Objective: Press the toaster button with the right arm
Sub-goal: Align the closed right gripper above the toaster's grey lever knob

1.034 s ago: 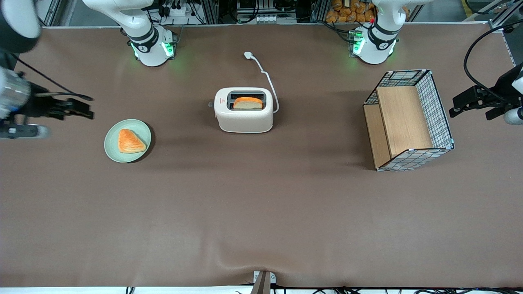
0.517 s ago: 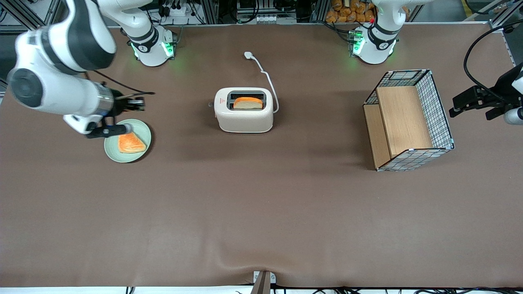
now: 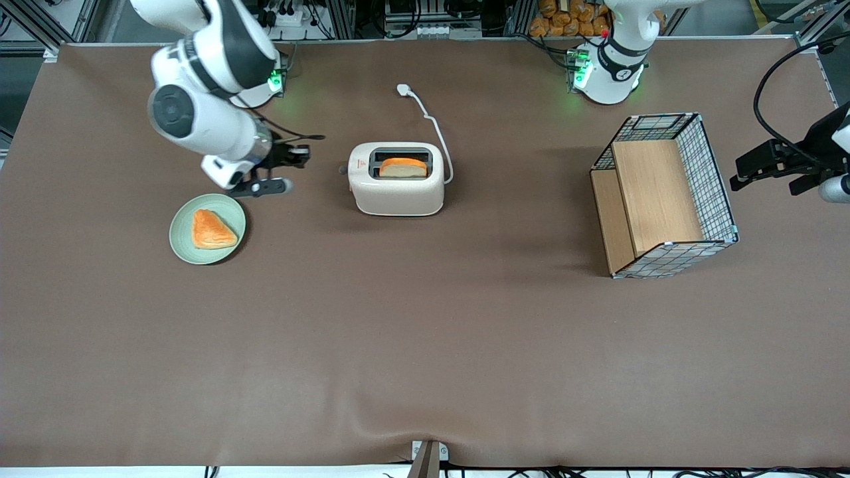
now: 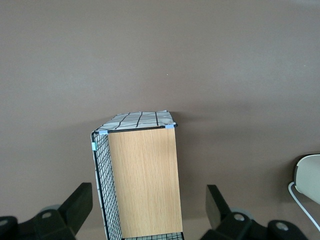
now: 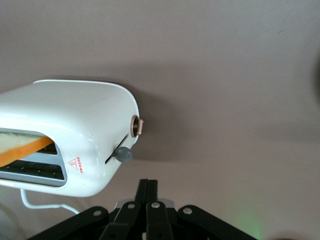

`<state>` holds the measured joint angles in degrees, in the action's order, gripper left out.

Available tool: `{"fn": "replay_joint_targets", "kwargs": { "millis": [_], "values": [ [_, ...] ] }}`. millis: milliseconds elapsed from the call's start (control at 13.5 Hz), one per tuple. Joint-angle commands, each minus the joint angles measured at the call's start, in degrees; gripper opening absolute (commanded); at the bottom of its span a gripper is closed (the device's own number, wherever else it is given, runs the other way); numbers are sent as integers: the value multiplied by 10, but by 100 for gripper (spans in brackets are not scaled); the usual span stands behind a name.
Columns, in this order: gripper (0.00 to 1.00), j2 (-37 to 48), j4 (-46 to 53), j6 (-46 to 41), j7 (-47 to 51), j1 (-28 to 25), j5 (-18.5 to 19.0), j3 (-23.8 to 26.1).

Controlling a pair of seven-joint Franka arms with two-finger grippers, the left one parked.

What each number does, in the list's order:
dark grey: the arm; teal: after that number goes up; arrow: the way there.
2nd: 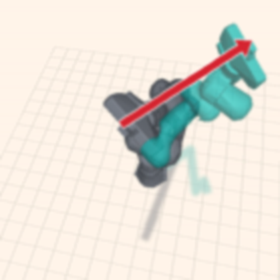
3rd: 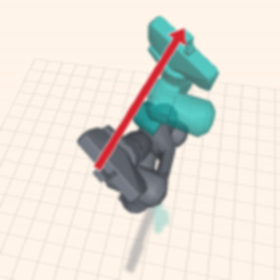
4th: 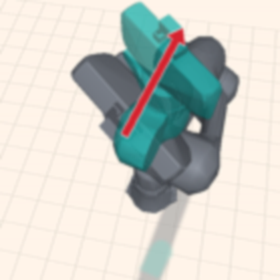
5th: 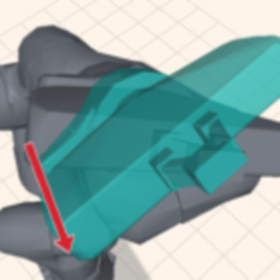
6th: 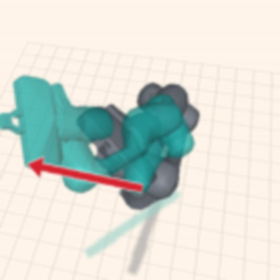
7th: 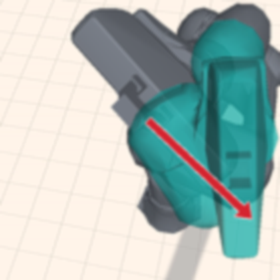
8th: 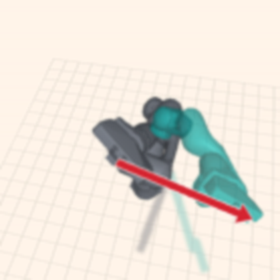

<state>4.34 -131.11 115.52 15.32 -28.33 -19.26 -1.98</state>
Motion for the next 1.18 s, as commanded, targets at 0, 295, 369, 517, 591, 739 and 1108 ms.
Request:
{"fn": "replay_joint_targets", "kwargs": {
  "millis": [0,295,369,517,591,739,1108],
  "values": [
    [0,35,-72,53,9,-23,-25,-4],
    [0,28,-80,74,7,-34,-57,-2],
    [0,19,-82,90,3,-47,-74,-3],
    [0,9,-80,96,-9,-53,-80,-3],
    [0,8,-81,97,-28,-50,-83,-4],
    [0,2,-89,104,-95,-29,-129,-5],
    [0,-5,-105,118,-172,-6,-191,-5]
  ]
}}
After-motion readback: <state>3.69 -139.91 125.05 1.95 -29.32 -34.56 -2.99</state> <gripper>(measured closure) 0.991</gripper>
